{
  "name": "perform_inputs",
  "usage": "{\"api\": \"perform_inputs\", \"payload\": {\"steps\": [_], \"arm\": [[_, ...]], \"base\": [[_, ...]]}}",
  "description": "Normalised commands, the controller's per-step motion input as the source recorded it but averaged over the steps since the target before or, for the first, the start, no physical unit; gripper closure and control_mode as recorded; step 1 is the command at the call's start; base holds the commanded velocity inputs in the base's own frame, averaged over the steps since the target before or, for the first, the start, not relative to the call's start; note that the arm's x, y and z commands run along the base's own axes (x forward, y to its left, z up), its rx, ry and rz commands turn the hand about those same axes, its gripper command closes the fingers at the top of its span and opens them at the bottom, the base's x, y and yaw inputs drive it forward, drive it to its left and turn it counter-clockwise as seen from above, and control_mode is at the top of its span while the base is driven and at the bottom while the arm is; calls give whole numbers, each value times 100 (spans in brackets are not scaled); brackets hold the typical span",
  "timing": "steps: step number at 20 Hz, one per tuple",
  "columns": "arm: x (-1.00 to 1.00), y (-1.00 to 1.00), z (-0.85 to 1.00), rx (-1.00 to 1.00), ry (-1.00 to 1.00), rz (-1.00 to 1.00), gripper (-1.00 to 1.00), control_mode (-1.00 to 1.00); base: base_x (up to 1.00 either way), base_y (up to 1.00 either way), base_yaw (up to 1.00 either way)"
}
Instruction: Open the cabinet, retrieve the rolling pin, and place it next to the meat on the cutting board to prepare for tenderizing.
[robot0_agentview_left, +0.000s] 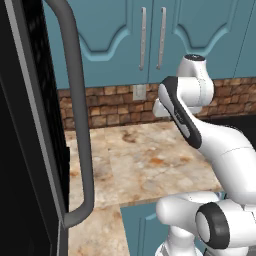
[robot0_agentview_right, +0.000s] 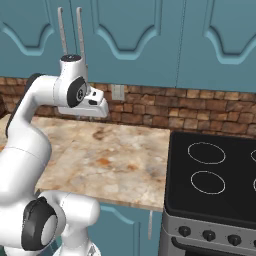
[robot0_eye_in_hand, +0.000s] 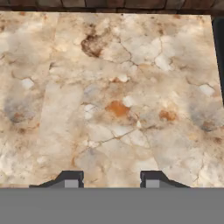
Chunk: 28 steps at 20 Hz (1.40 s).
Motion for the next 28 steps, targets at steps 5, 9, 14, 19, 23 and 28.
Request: {"api": "perform_inputs", "payload": {"steps": [5, 9, 14, 19, 23, 28], "arm": [[-16, 0, 0, 1, -11, 0, -100, -100], [-32, -8, 11, 4, -35, 0, -100, -100], [-8, 5, 46, 3, -45, -1, -100, -100], [0, 24, 54, 1, -42, 0, -100, -100], [2, 19, 52, 0, -35, 0, -100, -100], [7, 17, 49, 0, -34, -2, -100, -100]], "base": [[0, 0, 0], [0, 0, 0], [0, 0, 0], [0, 0, 0], [0, 0, 0], [0, 0, 0]]}}
